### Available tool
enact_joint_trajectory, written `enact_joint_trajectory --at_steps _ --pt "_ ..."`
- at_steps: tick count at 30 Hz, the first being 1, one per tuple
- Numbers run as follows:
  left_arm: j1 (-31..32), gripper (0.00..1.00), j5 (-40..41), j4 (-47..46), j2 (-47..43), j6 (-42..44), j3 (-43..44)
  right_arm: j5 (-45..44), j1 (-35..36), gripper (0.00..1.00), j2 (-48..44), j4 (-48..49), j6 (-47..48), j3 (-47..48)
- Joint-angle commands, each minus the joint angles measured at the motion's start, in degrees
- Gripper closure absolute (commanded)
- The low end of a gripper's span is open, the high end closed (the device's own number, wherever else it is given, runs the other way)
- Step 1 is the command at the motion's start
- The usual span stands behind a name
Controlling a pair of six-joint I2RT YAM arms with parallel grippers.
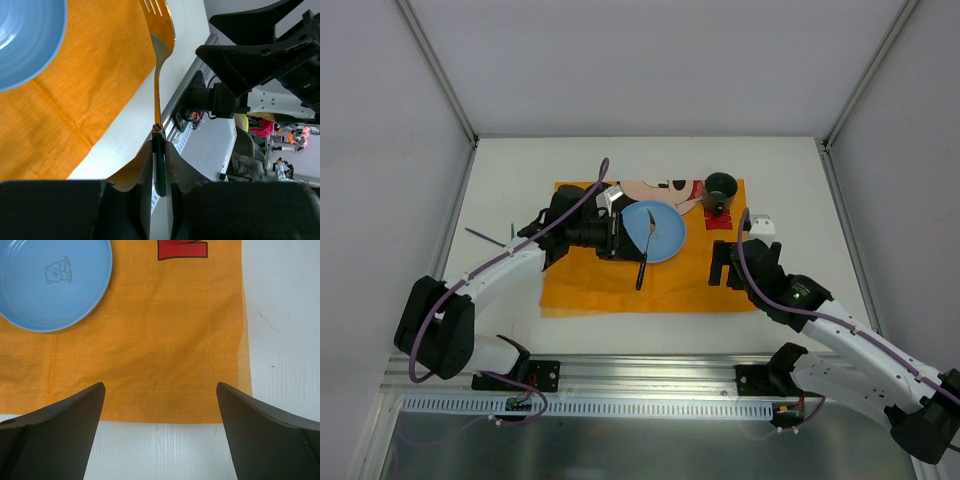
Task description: Set the dinner table for one person
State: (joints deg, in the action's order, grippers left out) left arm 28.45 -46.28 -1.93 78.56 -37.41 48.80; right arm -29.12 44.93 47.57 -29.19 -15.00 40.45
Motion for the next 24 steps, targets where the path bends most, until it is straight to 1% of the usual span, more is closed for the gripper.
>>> enact_joint_trajectory --at_steps 1,6,8,9,10,11,14,15,19,24 --pt "0.0 1.0 -3.4 -4.8 -3.0 -1.2 0.1 -0.5 0.4 0.01 -1.4 -0.9 -0.9 1.7" --pt "-0.1 1.0 -0.9 -2.0 -3.2 0.9 1.2 -1.3 0.6 0.01 -2.0 -2.2 -1.3 2.2" --pt "-0.6 1.0 3.1 1.7 -3.1 2.5 2.7 -1.3 0.9 0.01 -2.0 -2.4 -1.3 2.3" --pt "-0.8 1.0 6.9 5.1 -3.2 4.8 3.6 -1.4 0.9 0.01 -2.0 -2.4 -1.4 2.3" --pt "-0.9 1.0 12.2 11.8 -3.4 5.9 4.4 -1.3 1.0 0.01 -2.0 -2.4 -1.4 2.3" --pt "-0.9 1.0 26.6 15.6 -3.3 7.2 6.3 -1.4 1.0 0.01 -1.9 -2.5 -1.5 2.3" --pt "-1.3 1.0 46.4 24.4 -0.7 8.1 9.0 -1.2 1.1 0.01 -1.1 -2.2 -1.2 2.3" --pt "-1.6 1.0 48.2 25.0 0.2 8.2 9.4 -1.2 1.2 0.01 -0.7 -2.1 -1.1 2.4" --pt "-2.3 1.0 49.3 25.7 3.4 7.5 9.7 -1.4 1.2 0.01 0.4 -2.1 -0.8 2.7" --pt "-2.3 1.0 51.8 25.8 2.8 8.1 8.6 -1.1 1.2 0.01 0.9 -1.0 -0.9 2.2"
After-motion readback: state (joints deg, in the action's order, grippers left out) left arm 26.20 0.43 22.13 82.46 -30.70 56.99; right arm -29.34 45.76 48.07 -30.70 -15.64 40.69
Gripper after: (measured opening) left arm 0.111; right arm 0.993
